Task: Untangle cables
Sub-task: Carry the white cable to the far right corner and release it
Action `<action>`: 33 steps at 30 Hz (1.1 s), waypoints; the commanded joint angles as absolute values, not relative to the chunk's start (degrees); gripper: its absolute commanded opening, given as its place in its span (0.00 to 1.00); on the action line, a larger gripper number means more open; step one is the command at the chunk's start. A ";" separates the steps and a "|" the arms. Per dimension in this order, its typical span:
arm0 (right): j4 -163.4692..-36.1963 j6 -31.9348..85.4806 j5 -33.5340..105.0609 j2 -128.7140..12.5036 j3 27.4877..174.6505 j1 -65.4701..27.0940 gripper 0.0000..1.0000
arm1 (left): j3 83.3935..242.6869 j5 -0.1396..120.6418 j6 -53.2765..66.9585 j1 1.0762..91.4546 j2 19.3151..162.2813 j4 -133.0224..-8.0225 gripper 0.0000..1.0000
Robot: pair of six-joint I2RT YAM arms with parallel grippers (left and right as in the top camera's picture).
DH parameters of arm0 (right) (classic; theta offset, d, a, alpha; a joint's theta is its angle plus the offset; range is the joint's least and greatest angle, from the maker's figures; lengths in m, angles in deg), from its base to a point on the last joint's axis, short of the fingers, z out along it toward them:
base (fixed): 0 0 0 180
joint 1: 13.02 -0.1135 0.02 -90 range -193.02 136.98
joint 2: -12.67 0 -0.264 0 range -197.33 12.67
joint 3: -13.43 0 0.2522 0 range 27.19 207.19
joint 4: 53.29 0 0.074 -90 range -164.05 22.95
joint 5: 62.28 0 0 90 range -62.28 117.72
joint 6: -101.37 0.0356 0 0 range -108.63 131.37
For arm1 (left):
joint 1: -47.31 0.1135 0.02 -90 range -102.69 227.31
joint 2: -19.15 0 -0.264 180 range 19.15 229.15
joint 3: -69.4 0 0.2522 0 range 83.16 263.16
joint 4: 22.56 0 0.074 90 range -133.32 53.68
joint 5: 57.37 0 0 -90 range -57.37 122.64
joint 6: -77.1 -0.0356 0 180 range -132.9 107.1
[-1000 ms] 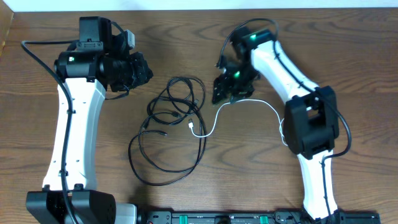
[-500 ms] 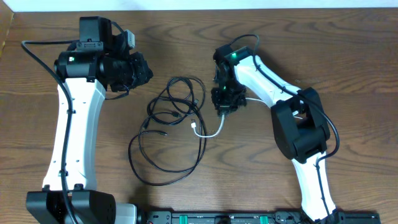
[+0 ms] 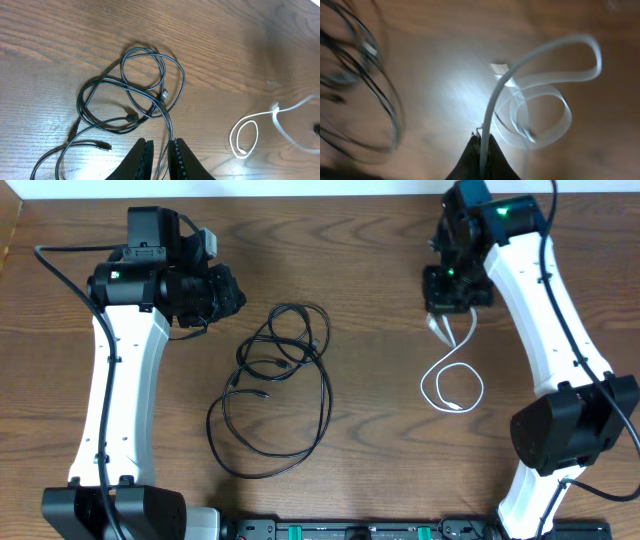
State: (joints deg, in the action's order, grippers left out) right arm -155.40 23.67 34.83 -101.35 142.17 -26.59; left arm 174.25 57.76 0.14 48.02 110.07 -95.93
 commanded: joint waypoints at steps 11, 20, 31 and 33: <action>-154.27 24.59 28.54 -102.84 123.24 -25.62 0.32 | 174.12 55.90 -0.86 48.20 109.76 -96.00 0.17; -145.96 25.72 32.41 -102.84 118.11 -26.56 0.41 | 174.12 55.90 -0.86 48.22 109.76 -96.00 0.17; -131.30 21.48 32.80 -102.84 102.63 -27.37 0.41 | 174.12 55.90 -0.84 48.20 109.76 -95.78 0.17; -130.62 21.48 32.80 -102.84 102.02 -27.37 0.36 | 174.12 55.90 -0.84 48.22 109.76 -95.80 0.17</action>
State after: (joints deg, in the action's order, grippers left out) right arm -131.36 22.62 32.43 -102.35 103.03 -27.15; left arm 174.25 56.27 0.14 48.02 110.07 -95.84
